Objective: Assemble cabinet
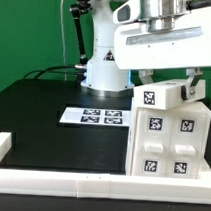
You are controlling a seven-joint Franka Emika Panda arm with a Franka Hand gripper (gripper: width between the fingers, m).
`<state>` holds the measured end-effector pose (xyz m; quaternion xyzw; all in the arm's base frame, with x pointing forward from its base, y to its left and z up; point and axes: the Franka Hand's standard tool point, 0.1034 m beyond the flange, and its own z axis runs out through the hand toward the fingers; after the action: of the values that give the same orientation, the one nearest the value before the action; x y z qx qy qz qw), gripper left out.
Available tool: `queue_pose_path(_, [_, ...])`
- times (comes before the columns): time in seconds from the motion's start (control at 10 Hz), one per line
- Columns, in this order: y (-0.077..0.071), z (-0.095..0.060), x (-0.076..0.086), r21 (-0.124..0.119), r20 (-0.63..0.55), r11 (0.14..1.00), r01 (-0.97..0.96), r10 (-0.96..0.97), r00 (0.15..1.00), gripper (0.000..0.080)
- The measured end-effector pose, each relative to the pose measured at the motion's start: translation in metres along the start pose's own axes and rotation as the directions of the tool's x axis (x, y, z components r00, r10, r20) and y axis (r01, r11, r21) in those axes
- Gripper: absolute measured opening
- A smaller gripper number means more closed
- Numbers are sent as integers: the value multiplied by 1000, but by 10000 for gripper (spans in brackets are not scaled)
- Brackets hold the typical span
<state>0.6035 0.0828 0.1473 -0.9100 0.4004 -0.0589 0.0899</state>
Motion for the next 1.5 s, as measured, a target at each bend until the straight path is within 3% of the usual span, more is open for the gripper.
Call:
queue_pose_path(0.3, [2,0,0,15,7,973,-230,230,973,557])
queue_pose_path(0.7, [4,1,0,25,61,791,-611,609,791,556])
queue_pose_path(0.9, [4,1,-1,14,85,682,-732,728,680,557])
queue_pose_path(1.2, [3,1,-4,-24,105,464,-886,882,459,556])
queue_pose_path(1.5, [4,3,-4,-43,123,348,-937,932,341,556])
